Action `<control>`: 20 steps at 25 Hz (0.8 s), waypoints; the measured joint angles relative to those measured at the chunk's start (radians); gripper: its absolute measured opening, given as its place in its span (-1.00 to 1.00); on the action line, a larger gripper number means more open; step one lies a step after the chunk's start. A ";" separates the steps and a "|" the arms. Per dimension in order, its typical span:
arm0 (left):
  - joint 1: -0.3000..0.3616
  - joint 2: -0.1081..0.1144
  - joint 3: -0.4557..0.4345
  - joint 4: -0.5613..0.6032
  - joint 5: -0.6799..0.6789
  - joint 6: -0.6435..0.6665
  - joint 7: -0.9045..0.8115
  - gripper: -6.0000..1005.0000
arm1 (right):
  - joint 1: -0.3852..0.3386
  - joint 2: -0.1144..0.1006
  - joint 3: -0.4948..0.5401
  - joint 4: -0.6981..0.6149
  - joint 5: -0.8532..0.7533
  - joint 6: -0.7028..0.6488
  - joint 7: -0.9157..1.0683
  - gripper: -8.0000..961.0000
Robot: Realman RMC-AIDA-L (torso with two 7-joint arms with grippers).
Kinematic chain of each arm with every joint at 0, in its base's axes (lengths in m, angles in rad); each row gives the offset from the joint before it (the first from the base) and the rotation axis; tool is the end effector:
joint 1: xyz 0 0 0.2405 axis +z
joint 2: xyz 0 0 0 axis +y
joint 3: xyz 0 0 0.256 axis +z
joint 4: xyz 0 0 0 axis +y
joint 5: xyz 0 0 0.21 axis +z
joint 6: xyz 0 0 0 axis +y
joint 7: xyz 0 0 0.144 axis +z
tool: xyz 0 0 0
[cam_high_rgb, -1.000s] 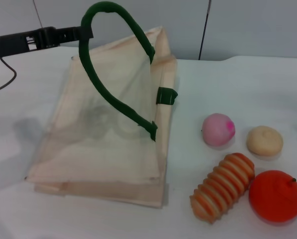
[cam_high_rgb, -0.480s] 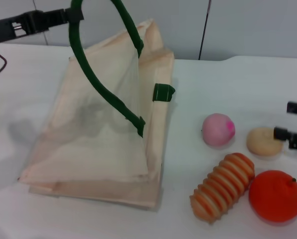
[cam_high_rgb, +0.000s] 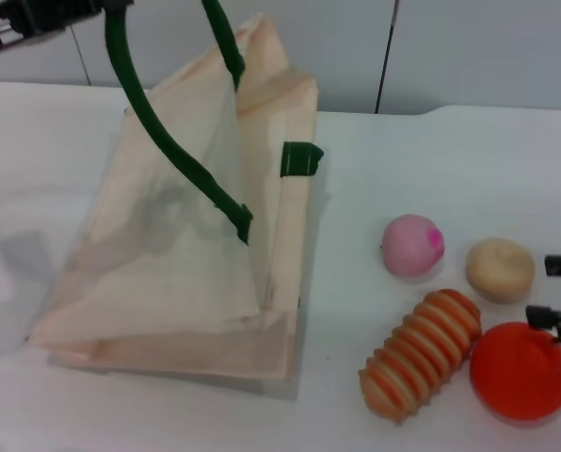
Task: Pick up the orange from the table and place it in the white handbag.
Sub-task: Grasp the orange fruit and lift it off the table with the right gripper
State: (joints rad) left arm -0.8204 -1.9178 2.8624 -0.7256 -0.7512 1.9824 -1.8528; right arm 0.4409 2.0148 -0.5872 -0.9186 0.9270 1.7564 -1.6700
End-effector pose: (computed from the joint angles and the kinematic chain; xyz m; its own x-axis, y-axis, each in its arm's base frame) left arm -0.2330 0.3652 0.1424 0.3651 0.4631 0.8076 0.6835 -0.7223 0.1053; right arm 0.2987 0.3029 0.0679 0.8685 -0.3791 -0.3193 -0.4531 -0.8684 -0.2014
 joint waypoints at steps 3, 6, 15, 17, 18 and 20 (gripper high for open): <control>0.003 0.002 0.000 0.000 -0.022 0.004 -0.009 -0.75 | 0.010 0.001 -0.003 -0.003 -0.065 0.006 0.021 0.71; 0.006 0.004 0.000 -0.001 -0.033 0.004 -0.013 -0.75 | 0.027 0.003 -0.004 -0.003 -0.126 0.009 0.039 0.71; 0.005 0.006 0.000 -0.002 -0.036 0.004 -0.020 -0.75 | 0.062 0.007 -0.021 0.007 -0.200 0.056 0.054 0.69; 0.005 0.006 0.000 -0.002 -0.038 0.004 -0.020 -0.75 | 0.063 0.007 -0.045 0.008 -0.201 0.052 0.064 0.68; 0.005 0.007 0.000 -0.002 -0.041 0.004 -0.020 -0.75 | 0.063 0.008 -0.058 0.008 -0.203 0.047 0.071 0.68; 0.008 0.007 0.000 -0.002 -0.051 0.004 -0.021 -0.75 | 0.063 0.008 -0.080 0.012 -0.211 0.032 0.085 0.67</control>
State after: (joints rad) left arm -0.8124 -1.9113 2.8624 -0.7272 -0.8019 1.9864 -1.8740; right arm 0.5035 2.0229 -0.6673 -0.9063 0.7155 1.7886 -1.5852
